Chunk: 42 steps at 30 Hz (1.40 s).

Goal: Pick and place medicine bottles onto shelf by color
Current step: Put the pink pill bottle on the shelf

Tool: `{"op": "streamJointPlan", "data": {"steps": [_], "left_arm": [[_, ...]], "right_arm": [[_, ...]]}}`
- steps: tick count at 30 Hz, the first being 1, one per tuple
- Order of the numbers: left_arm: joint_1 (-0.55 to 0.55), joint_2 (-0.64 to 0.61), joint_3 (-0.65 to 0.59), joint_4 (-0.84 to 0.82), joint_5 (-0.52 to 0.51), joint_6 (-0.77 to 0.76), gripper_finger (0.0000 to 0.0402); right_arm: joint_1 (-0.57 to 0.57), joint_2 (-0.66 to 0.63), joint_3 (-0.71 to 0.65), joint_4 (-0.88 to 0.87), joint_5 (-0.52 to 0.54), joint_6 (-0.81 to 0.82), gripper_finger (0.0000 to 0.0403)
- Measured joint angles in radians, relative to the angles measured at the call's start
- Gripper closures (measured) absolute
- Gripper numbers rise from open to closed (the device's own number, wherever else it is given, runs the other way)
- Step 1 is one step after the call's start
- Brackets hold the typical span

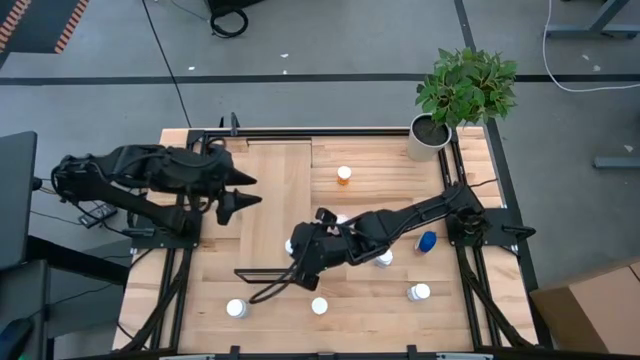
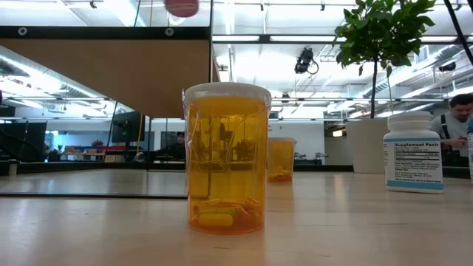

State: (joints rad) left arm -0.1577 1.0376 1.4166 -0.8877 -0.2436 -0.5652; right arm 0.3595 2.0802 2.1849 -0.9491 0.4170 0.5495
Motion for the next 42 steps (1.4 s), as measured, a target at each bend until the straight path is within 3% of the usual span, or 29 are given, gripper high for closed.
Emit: {"op": "streamJointPlan", "data": {"steps": [4,20,42], "left_arm": [[0.000,-0.007,0.000,0.023,0.000,-0.001,0.0115],[-0.003,-0.006,0.000,0.054,0.000,-0.002,0.0115],[-0.003,-0.006,0.000,0.052,0.000,-0.001,0.0115]], "right_arm": [[-0.015,-0.001,-0.014,0.076,-0.010,-0.020,0.0209],[-0.016,0.001,-0.123,0.067,-0.044,0.014,0.0209],[-0.010,-0.002,-0.161,0.084,0.032,0.045,0.0195]]}}
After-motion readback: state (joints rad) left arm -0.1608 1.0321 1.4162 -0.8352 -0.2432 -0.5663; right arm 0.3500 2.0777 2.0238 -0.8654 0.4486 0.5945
